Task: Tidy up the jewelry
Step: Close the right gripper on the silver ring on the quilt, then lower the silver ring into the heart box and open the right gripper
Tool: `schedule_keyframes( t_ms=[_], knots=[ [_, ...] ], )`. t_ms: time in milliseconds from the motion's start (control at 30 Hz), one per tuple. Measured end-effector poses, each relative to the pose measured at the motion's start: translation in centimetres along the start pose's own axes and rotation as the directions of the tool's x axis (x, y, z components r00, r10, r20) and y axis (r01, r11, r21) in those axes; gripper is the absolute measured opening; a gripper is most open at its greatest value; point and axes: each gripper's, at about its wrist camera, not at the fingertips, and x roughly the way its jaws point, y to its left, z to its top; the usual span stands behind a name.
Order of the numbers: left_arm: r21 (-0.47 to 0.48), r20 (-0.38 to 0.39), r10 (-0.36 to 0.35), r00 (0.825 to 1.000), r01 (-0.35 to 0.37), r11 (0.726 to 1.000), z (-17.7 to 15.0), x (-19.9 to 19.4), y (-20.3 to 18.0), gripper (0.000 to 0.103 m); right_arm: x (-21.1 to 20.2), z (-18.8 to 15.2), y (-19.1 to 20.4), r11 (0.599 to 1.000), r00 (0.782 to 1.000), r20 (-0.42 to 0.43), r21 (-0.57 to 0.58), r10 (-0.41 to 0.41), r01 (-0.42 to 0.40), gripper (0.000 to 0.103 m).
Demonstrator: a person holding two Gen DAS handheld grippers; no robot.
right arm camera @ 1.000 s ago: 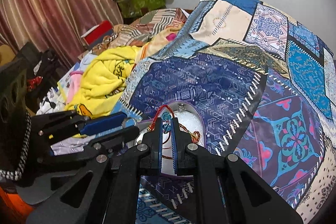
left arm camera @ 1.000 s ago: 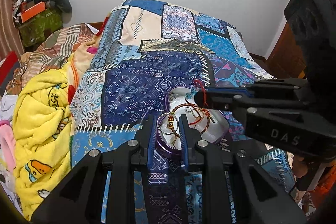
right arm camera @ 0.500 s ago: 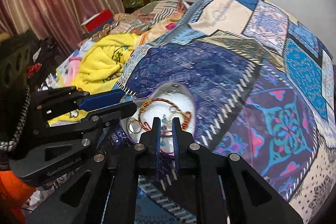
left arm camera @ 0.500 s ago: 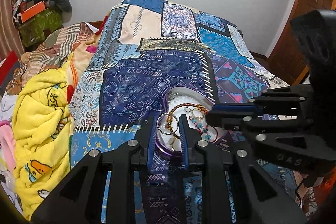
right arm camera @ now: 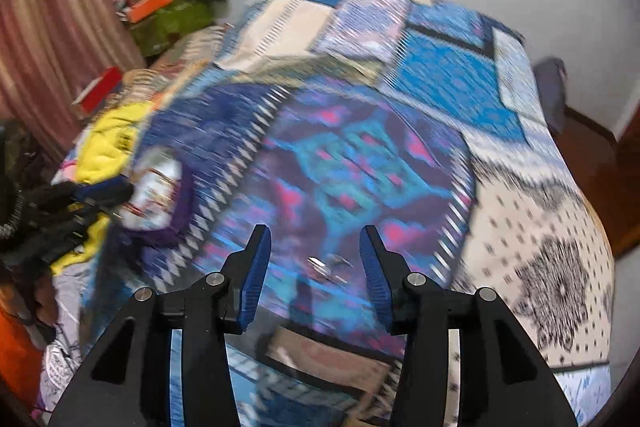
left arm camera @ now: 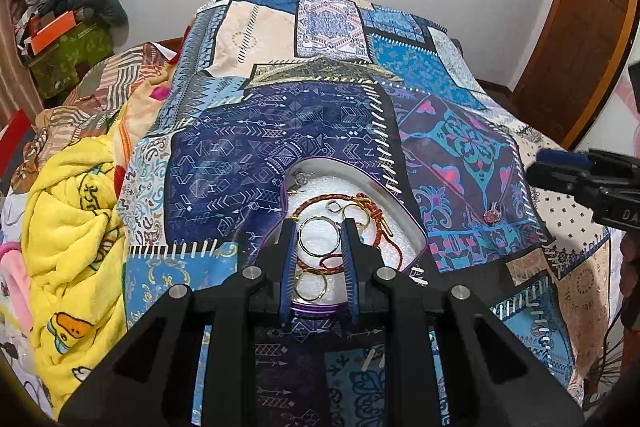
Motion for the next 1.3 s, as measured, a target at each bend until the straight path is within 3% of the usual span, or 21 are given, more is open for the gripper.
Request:
schedule_keyframes(
  t_ms=[100,233,433,700,833,1100,1300],
  knots=[
    [0.003,-0.010,0.007,1.000,-0.007,1.000,0.0,0.3,-0.3,0.021,1.0,-1.1,-1.3,0.999,0.999,-0.041,0.033,-0.002,0.004,0.042],
    [0.007,-0.014,0.009,1.000,-0.008,1.000,0.2,0.4,-0.6,0.034,2.3,-2.6,-1.9,0.998,0.997,-0.078,0.061,0.015,-0.010,0.042],
    [0.027,-0.007,0.033,0.999,-0.033,0.999,0.3,0.1,-1.1,0.035,4.0,-2.8,-1.9,0.995,0.993,-0.099,0.085,0.057,-0.048,0.042],
    [0.036,0.015,0.059,0.998,-0.060,0.998,0.4,-0.3,-1.5,0.041,4.3,-2.8,-1.1,0.997,0.998,-0.049,0.063,0.038,-0.035,0.042],
    [0.019,0.009,0.054,0.999,-0.054,0.998,0.4,0.0,-1.4,0.041,4.4,-2.9,-0.9,0.999,1.000,-0.029,0.046,-0.004,0.005,0.028],
    [0.022,0.006,0.056,0.998,-0.056,0.998,0.3,-0.2,-1.6,0.042,3.4,-2.3,-1.0,0.998,1.000,-0.015,0.064,0.023,-0.022,0.028],
    [0.016,0.056,0.056,0.997,-0.057,0.998,0.4,-2.2,-1.0,0.049,0.0,-0.1,1.8,0.997,0.994,0.078,0.025,0.077,-0.079,0.028]
  ],
)
